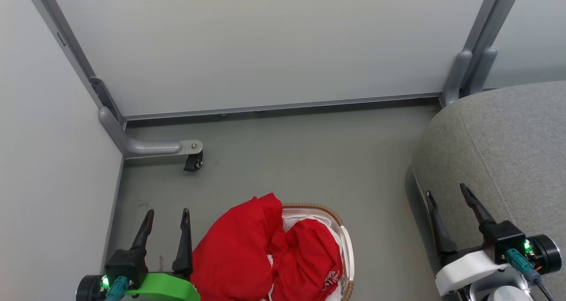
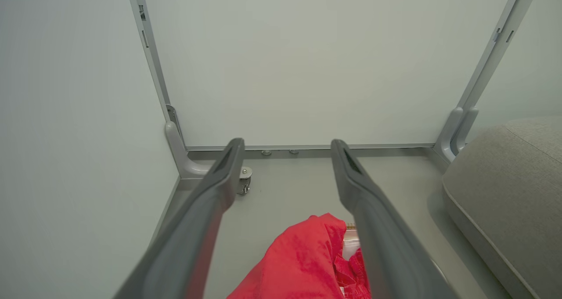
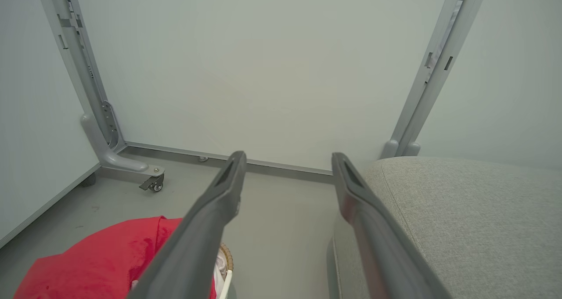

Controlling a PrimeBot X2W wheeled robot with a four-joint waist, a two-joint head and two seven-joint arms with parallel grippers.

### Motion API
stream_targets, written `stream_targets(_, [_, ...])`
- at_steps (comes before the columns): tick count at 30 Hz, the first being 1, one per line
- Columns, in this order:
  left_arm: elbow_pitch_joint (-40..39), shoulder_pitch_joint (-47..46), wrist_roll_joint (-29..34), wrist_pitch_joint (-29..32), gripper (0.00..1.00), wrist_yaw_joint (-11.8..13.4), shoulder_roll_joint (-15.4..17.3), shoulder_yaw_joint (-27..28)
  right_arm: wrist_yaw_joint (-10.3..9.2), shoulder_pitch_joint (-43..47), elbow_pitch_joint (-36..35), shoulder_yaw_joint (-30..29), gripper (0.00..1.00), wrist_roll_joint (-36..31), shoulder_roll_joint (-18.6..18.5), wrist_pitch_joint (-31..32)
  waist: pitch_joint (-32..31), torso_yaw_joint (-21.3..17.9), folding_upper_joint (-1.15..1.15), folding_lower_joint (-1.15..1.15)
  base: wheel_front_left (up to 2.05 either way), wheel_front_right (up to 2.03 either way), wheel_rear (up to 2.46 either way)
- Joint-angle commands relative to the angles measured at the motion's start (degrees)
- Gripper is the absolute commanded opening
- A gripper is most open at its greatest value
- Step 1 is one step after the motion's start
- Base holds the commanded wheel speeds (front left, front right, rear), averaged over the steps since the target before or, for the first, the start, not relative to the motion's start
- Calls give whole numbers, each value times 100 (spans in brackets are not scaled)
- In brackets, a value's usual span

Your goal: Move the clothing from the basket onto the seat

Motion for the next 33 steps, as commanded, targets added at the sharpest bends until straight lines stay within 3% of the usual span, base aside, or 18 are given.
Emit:
stream_targets(1, [12, 67, -11, -6, 100, -18, 36, 4, 0, 72, 14, -18, 100, 24, -33, -26, -5, -1, 0, 0, 0, 0, 0])
stream_targets(20, [-87, -36, 29, -6, 100, -49, 34, -148, 0, -39, -99, 90, 100, -99, -32, -26, 152, -88, 0, 0, 0, 0, 0])
stream_targets(33, [418, -1539, 370, -5, 100, -67, 72, -1231, -1, -1143, -486, 143, 100, -140, -30, -20, 1822, -698, 0, 0, 0, 0, 0])
